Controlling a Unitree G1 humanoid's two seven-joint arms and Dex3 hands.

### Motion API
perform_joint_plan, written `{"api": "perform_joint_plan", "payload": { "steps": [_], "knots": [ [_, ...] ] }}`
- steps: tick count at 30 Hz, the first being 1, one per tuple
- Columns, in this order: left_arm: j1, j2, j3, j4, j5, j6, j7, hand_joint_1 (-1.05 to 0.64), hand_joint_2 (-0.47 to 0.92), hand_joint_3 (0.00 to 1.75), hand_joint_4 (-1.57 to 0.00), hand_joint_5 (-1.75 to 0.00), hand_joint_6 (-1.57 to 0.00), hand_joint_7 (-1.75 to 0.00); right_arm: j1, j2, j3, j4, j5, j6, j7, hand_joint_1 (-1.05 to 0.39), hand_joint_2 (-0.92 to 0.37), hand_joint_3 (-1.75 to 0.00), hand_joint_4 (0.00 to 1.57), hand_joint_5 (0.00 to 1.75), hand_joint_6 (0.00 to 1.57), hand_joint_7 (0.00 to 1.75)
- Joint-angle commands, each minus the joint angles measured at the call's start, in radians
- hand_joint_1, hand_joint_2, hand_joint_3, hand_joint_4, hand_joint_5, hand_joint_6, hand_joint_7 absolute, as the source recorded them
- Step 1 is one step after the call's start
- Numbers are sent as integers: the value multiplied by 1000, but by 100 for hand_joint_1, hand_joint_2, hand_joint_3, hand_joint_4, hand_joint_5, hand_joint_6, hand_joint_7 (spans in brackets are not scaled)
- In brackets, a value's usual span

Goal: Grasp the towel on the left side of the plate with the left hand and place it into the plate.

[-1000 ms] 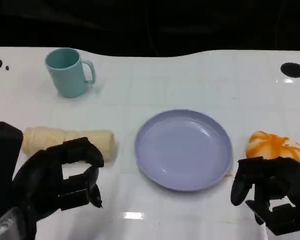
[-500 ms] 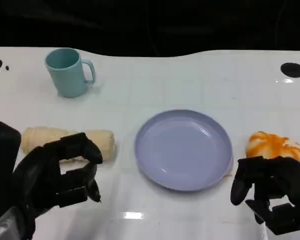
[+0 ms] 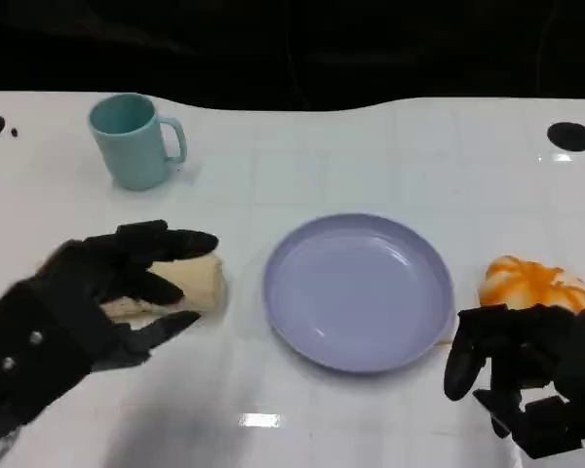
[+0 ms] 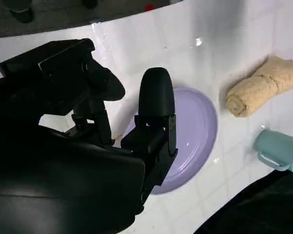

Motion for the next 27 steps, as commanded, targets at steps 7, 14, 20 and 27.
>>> {"api": "perform_joint_plan", "payload": {
  "steps": [7,14,20,27],
  "knots": [
    [-170,158,-169,145,485,-114,-9,-54,92,3,-22,-43,-33,0,-4,0,8,-30,-8,20,-6,3,-64,-97,68,167,67,144],
    [-252,135,-256,244,645,-119,-50,-58,90,0,-19,-40,-29,0,-3,2,15,-40,-14,35,-12,3,-64,-97,69,167,68,143],
    [-332,97,-314,384,677,-122,-118,-59,90,0,-27,-24,-27,0,-1,1,14,-42,-11,29,-10,3,-64,-97,69,168,68,143],
    [-454,17,-377,667,687,-139,-131,-58,88,0,-38,-13,-30,-1,8,6,10,-50,-2,32,-12,4,-64,-98,69,169,68,144]
  ]
}}
